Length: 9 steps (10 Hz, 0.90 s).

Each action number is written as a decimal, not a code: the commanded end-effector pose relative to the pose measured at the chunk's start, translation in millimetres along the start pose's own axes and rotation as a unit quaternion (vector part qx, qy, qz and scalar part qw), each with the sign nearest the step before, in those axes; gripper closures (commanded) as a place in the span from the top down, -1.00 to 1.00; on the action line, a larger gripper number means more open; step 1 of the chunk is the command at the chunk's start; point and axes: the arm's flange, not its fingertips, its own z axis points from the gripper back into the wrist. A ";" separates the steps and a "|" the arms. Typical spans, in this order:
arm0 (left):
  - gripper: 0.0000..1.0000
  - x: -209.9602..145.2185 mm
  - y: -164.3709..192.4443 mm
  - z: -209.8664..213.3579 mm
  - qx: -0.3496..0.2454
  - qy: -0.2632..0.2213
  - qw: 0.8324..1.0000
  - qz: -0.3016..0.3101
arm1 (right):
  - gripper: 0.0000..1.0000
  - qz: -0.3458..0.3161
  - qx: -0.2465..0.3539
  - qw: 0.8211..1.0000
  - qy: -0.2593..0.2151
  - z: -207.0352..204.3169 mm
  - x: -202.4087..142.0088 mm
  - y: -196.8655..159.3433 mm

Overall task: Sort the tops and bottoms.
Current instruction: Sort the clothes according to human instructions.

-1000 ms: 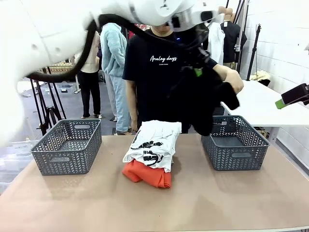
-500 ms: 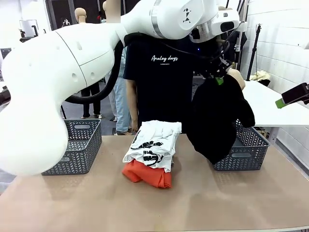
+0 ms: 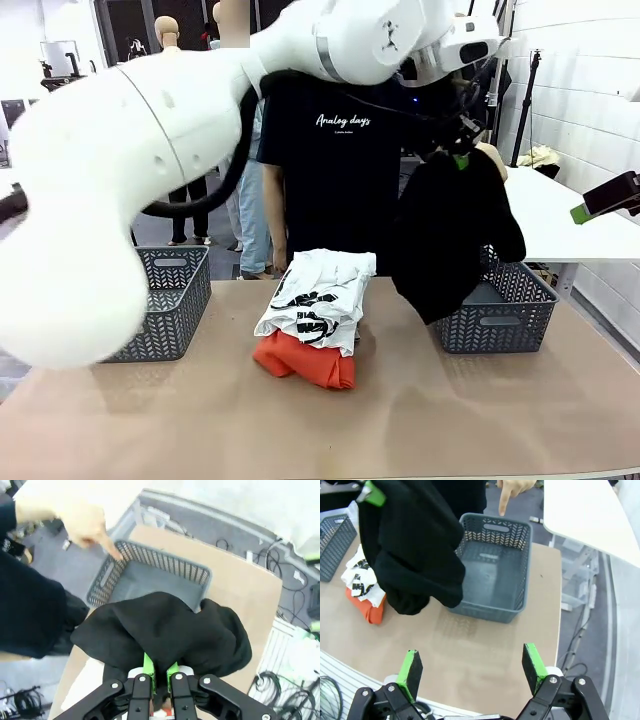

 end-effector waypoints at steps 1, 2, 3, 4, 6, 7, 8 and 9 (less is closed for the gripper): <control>-1.00 67.4 25.4 -28.1 0.010 -0.114 0.993 0.011 | 1.00 0.001 0.000 1.000 0.003 -0.4 -0.6 0.4; -1.00 87.1 30.3 -41.8 -0.002 -0.150 0.989 0.021 | 1.00 0.001 0.000 1.000 0.003 -0.4 -0.6 0.4; -1.00 104.0 37.5 -54.4 0.025 -0.180 0.983 0.032 | 1.00 0.001 0.000 1.000 0.003 -0.4 -0.6 0.4; -1.00 117.0 48.0 -65.1 0.052 -0.198 0.978 0.040 | 1.00 0.001 0.000 1.000 0.003 -0.4 -0.6 0.4; -1.00 124.3 60.3 -90.0 0.073 -0.239 0.967 0.057 | 1.00 0.001 0.000 1.000 0.003 -0.4 -0.6 0.4; -1.00 121.3 62.5 -111.7 0.062 -0.243 0.965 0.077 | 1.00 0.001 0.000 1.000 0.003 -0.4 -0.6 0.4; -1.00 117.5 62.5 -134.6 0.055 -0.230 0.968 0.090 | 1.00 0.001 0.000 1.000 0.003 -0.4 -0.6 0.4; -1.00 115.5 61.9 -159.0 0.043 -0.216 0.970 0.098 | 1.00 0.001 0.000 1.000 0.003 -0.4 -0.6 0.4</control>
